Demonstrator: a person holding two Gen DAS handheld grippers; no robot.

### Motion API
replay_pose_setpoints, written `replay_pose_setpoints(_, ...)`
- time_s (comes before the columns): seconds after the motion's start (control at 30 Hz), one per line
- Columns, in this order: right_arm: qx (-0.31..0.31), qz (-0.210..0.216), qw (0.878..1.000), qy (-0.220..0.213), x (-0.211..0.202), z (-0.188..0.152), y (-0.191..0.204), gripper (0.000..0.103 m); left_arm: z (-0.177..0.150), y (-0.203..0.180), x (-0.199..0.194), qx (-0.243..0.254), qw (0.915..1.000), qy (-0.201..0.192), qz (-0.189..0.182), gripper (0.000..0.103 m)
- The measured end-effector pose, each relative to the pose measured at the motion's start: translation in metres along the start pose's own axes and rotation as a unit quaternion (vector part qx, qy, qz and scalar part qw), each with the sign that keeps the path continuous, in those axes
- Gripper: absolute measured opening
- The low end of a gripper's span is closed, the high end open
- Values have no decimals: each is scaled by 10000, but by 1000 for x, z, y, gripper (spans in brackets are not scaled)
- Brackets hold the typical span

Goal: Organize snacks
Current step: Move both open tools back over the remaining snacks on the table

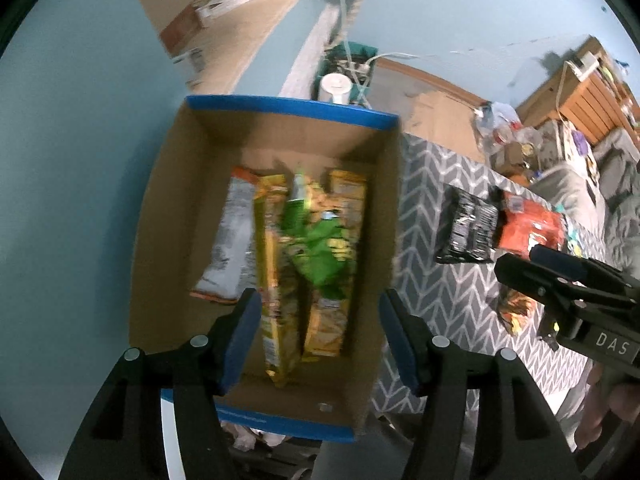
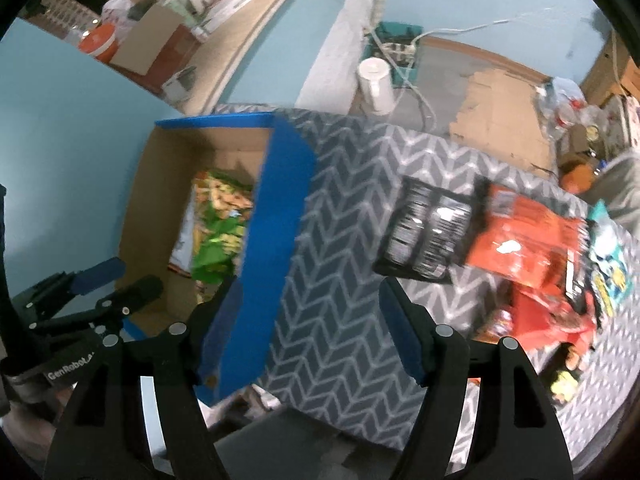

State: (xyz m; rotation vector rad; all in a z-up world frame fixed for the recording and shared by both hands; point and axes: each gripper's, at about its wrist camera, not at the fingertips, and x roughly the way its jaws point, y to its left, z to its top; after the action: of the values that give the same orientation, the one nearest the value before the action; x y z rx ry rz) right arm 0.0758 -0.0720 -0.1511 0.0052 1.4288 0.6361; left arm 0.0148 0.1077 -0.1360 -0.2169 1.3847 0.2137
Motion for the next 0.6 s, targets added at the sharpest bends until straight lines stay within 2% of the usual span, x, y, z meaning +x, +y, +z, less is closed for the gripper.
replay_pose_setpoints(0.07, 96, -110, 9999, -38, -8, -7, -13, 73, 0, -13, -1, 133, 9999, -18, -17, 70)
replay_pose_setpoints(0.4, 705, -454, 9964, -105, -35, -42, -85, 76, -2, -81, 7, 867, 9959, 122, -220, 72)
replay_pose_setpoints(0.6, 1251, -772, 9891, -83, -49, -67, -141, 80, -6, -122, 16, 1276, 9910, 226, -337, 76)
